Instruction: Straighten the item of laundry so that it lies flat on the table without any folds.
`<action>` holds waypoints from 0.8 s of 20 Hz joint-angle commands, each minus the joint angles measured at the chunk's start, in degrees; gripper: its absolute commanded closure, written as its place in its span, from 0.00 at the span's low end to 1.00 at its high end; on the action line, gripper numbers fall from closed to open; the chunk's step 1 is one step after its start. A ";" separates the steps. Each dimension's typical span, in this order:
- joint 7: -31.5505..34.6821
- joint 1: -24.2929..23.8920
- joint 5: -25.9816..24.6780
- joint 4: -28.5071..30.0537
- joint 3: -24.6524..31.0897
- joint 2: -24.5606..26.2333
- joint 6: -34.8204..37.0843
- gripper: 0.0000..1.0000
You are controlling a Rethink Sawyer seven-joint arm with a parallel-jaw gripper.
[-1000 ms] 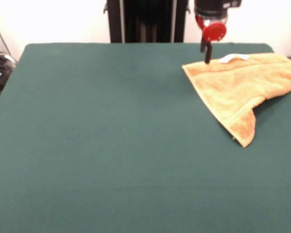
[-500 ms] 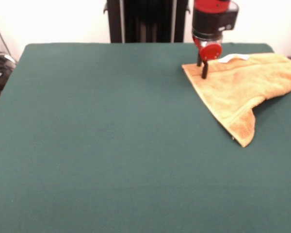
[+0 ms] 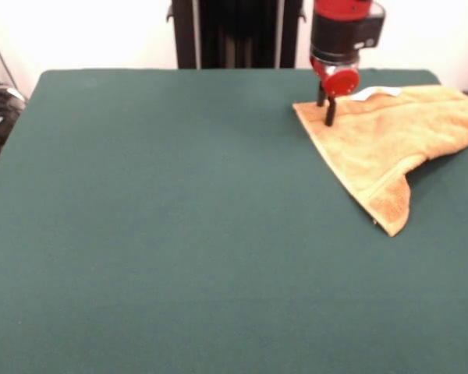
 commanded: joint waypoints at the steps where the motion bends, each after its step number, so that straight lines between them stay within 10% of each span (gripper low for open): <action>1: 11.62 3.96 5.68 -10.24 3.94 16.33 -4.08 1.00; 16: 8.40 3.05 3.50 -8.04 1.97 11.94 1.58 1.00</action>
